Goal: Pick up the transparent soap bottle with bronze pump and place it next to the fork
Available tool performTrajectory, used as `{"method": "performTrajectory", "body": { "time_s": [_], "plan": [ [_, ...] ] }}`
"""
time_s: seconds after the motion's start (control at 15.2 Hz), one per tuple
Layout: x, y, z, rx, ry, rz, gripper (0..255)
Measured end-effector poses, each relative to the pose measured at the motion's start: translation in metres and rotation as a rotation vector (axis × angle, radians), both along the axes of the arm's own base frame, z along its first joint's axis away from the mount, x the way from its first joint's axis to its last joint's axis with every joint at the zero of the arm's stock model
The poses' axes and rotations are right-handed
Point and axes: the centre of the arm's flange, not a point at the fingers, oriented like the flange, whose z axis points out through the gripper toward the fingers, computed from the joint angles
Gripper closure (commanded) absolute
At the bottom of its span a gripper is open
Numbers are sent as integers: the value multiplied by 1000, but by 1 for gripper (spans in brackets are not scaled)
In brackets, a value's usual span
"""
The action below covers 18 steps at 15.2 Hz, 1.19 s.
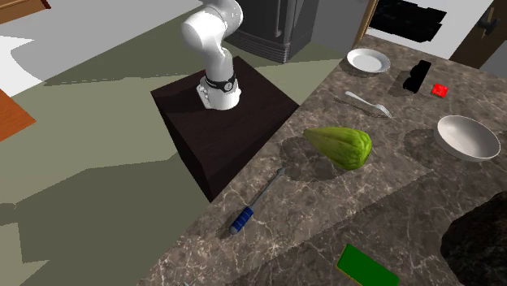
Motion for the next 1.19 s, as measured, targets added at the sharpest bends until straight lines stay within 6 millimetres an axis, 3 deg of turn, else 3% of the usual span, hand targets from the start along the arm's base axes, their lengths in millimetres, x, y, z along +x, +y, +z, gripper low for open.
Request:
{"method": "performTrajectory", "body": {
  "time_s": [0.13, 0.26, 1.19],
  "plan": [
    [-13, 26, -1, -1, 1, 3, 255],
    [-18, 37, -9, 1, 1, -2, 255],
    [-21, 42, -79, 2, 0, -3, 255]
  ]
}}
